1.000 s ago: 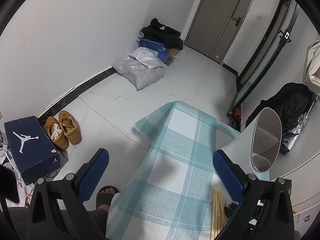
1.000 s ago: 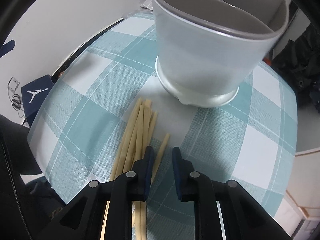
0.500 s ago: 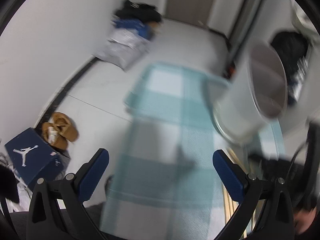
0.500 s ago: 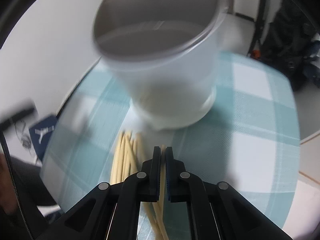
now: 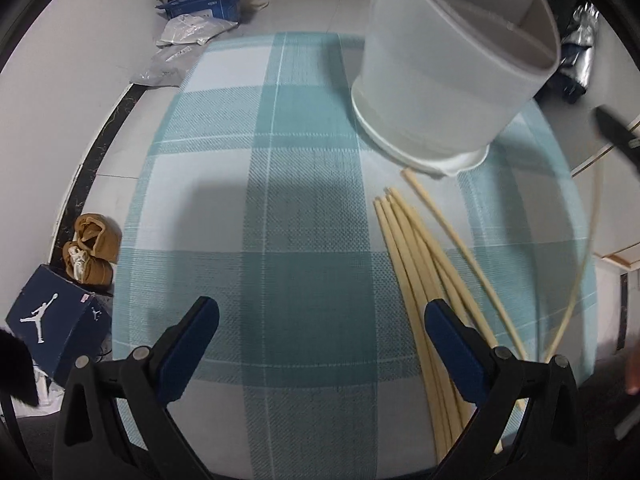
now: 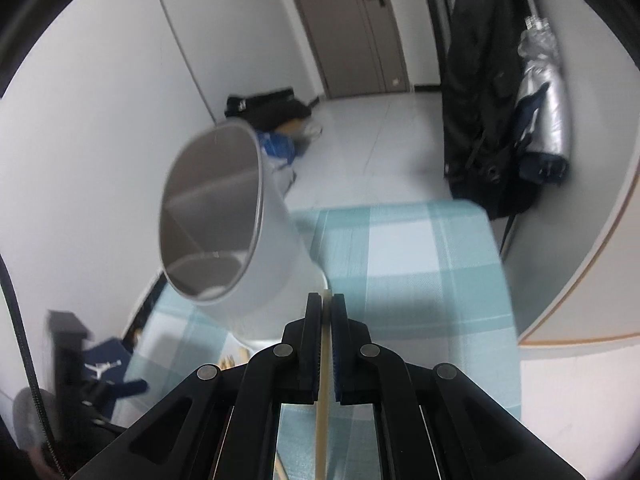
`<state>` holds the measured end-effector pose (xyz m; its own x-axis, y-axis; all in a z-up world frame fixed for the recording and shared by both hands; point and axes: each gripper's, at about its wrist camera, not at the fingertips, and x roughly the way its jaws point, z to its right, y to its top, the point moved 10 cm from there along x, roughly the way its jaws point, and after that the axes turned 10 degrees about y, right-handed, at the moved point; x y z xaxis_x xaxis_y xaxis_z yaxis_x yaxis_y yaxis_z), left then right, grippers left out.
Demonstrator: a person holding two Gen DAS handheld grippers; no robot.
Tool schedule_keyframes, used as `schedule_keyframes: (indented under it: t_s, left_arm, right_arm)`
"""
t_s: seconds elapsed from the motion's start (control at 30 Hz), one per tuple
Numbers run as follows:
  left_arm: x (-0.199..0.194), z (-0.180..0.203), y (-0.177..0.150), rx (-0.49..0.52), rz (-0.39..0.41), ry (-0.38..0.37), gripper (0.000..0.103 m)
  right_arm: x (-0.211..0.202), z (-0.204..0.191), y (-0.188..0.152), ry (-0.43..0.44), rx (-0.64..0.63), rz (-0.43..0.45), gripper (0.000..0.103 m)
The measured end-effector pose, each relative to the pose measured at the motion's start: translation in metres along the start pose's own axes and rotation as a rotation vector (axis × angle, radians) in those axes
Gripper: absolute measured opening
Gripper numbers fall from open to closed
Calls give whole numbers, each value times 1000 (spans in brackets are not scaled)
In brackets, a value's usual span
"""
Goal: Organize utensils
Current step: 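Lift the chopstick with the right gripper while the left gripper approaches the chopstick pile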
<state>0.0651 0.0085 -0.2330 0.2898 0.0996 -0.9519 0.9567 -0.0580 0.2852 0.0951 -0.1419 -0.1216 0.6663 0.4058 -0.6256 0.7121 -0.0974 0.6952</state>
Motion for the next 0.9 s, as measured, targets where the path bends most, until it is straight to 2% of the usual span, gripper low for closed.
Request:
schedule_keyframes:
  t_s: [0.07, 0.2, 0.43, 0.5, 0.6, 0.67, 0.77, 0.9]
  left_arm:
    - [5, -3, 0, -1, -13, 27, 98]
    - [7, -8, 2, -33, -16, 17, 98]
    - [11, -10, 12, -59, -20, 21, 97]
    - [13, -7, 15, -63, -19, 25, 95]
    - [13, -4, 19, -65, -13, 66, 82]
    - [13, -5, 18, -74, -15, 66, 79]
    - [10, -3, 18, -83, -9, 58, 66]
    - [6, -3, 23, -124, -10, -3, 66]
  right_arm:
    - [-10, -1, -2, 12, 5, 33, 4]
    - [-31, -1, 7, 35, 9, 74, 4]
    - [-42, -2, 9, 59, 15, 100, 4]
    - [-39, 0, 10, 61, 10, 104, 4]
    - [-42, -2, 11, 64, 11, 113, 4]
    - [-43, -1, 11, 62, 11, 115, 4]
    - [-44, -1, 10, 62, 6, 117, 4]
    - [-45, 0, 9, 67, 14, 116, 4]
